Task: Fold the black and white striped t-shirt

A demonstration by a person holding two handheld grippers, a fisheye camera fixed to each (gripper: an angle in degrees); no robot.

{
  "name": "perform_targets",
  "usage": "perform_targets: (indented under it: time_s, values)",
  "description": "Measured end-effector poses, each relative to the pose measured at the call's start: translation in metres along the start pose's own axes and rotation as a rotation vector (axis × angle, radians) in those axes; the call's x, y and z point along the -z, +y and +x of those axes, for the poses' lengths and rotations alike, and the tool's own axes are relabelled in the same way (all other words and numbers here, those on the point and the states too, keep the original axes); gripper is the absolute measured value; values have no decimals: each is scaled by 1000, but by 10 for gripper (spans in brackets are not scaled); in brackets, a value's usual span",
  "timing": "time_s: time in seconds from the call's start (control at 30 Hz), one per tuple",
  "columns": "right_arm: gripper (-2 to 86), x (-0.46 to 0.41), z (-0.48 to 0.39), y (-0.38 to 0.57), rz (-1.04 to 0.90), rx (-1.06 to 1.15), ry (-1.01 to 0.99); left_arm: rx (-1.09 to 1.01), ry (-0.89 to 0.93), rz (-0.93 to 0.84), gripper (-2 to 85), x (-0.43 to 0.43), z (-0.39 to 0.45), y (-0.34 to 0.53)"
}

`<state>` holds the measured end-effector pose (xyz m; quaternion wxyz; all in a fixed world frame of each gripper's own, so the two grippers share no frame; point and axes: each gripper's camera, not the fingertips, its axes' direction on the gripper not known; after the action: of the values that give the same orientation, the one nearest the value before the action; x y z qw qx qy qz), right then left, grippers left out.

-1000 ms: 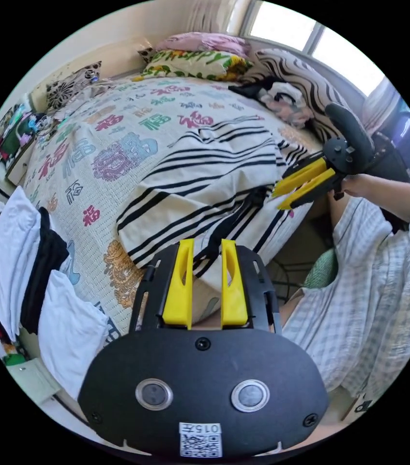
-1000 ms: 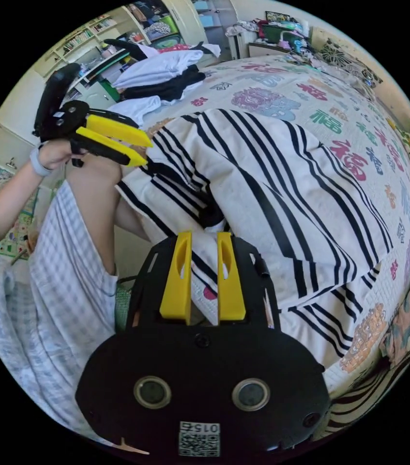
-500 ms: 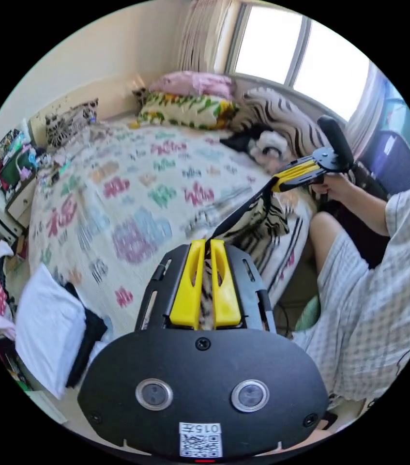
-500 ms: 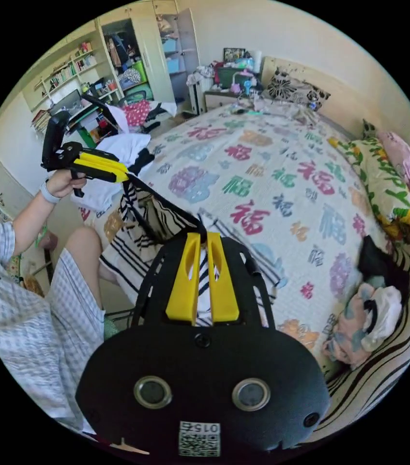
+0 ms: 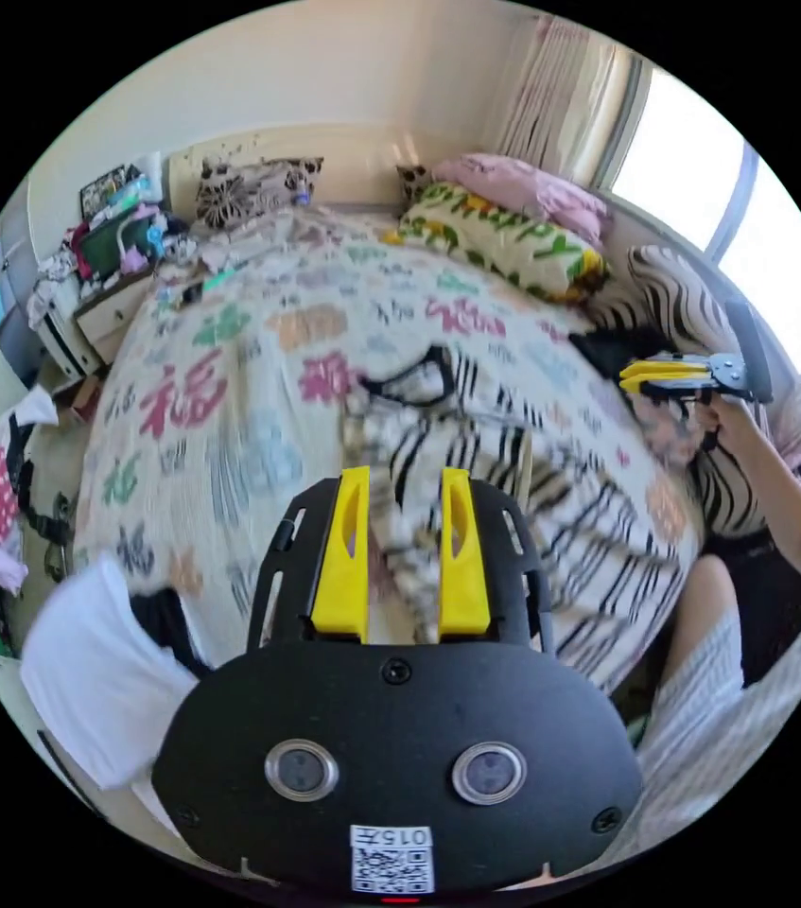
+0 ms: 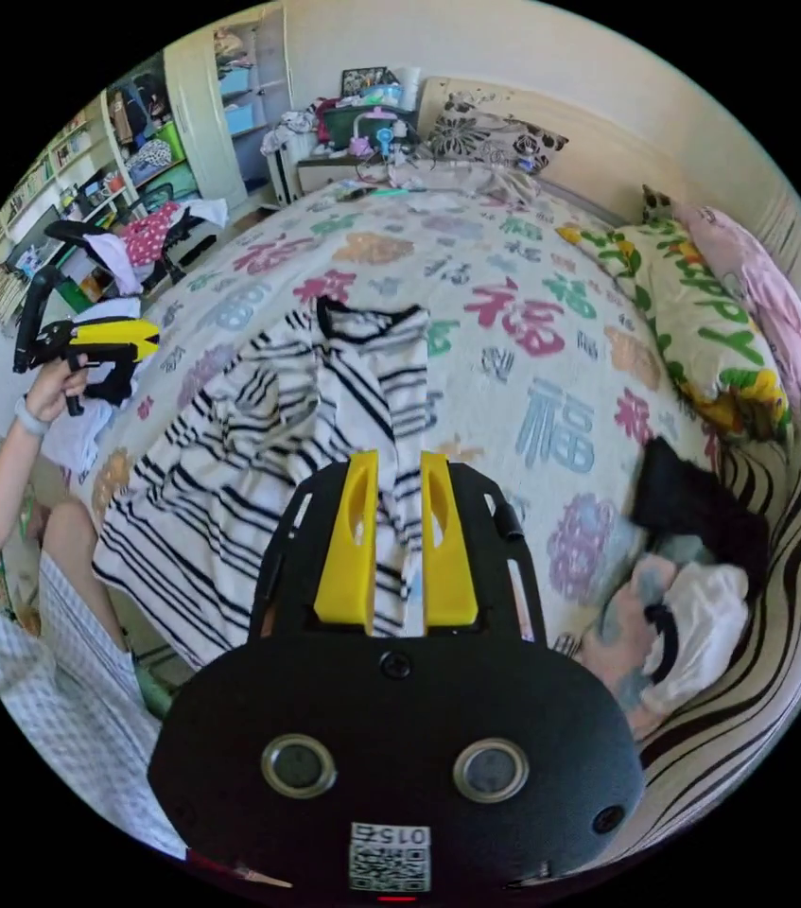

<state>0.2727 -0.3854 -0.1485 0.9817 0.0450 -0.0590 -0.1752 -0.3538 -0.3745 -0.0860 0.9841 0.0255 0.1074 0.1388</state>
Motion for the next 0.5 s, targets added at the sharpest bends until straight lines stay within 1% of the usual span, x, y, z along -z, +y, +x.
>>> perform_targets:
  time_s: [0.03, 0.07, 0.13, 0.2, 0.3, 0.33, 0.4, 0.5]
  values:
    - [84, -15, 15, 42, -80, -68, -46, 40, 32, -114, 116, -16, -4, 37]
    - [92, -31, 28, 81, -188, -144, -98, 67, 51, -176, 118, -24, -6, 54]
    - [103, -48, 42, 130, -291, -253, -163, 172, 169, -377, 128, -49, -5, 111]
    - [102, -58, 48, 161, -350, -305, -200, 203, 251, -441, 131, -58, 2, 132]
    - [76, -72, 55, 174, -358, -324, -280, 213, 268, -481, 124, -76, 9, 134]
    - [64, -78, 58, 172, -358, -328, -283, 210, 213, -495, 115, -81, 8, 129]
    - [44, -81, 60, 166, -362, -285, -260, 177, 198, -516, 84, -84, 5, 121]
    - [15, -75, 72, 163, -347, -280, -290, 183, 294, -487, 34, -76, -2, 115]
